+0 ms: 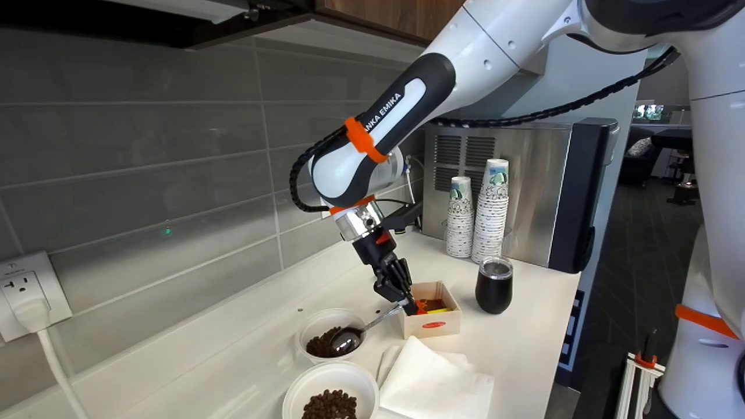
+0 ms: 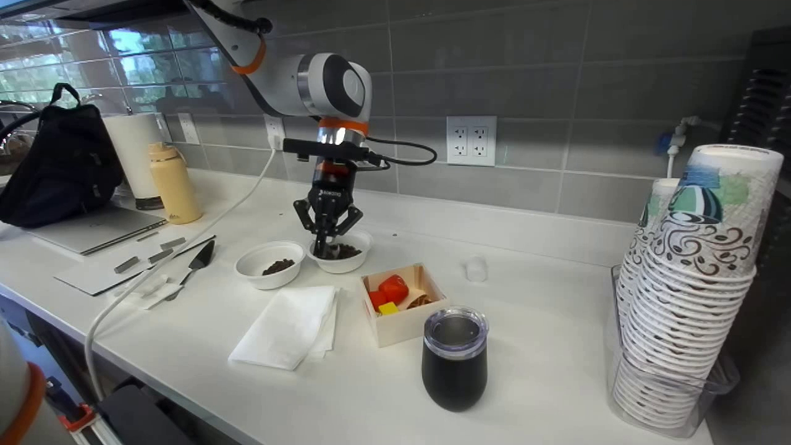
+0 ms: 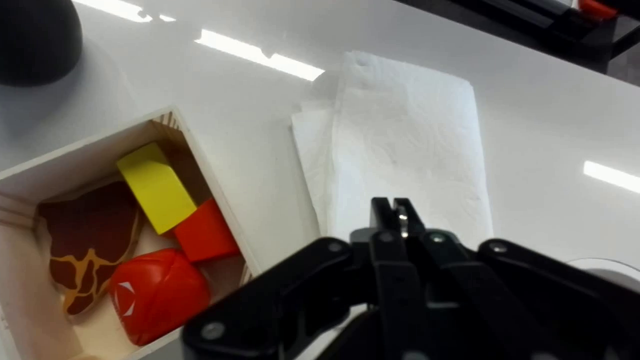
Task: Use the silver spoon to stir the contents in the white bowl on the right.
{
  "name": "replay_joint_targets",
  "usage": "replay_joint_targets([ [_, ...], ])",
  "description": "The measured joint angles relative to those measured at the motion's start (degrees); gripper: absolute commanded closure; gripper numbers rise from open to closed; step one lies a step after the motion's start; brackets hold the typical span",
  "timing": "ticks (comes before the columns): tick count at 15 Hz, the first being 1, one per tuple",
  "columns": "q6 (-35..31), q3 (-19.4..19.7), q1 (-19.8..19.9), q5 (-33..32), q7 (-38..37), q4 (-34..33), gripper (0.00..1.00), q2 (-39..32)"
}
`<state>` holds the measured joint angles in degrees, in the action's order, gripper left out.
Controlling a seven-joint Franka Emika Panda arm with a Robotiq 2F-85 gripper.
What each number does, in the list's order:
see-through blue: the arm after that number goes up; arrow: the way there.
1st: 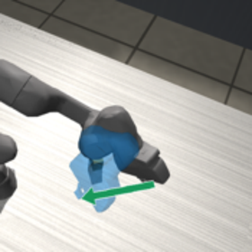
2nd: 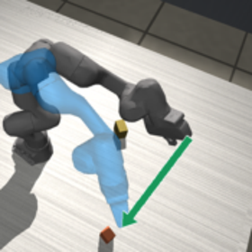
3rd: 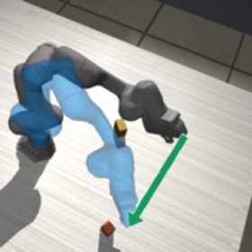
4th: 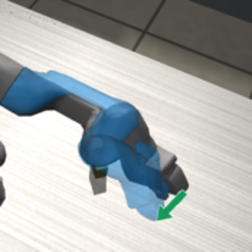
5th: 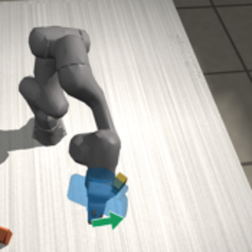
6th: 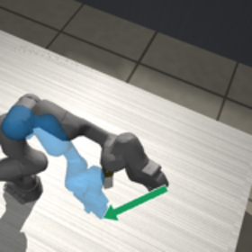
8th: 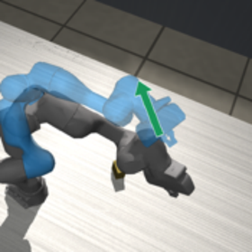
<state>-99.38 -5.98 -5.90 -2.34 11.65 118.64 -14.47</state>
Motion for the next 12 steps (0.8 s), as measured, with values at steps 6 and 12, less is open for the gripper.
replay_joint_targets([
  [6,-0.49,-0.12,0.12,4.2,3.65,-0.39,0.99,0.0],
  [12,-5.57,-0.2,0.1,3.77,3.85,-0.29,0.99,-0.08],
])
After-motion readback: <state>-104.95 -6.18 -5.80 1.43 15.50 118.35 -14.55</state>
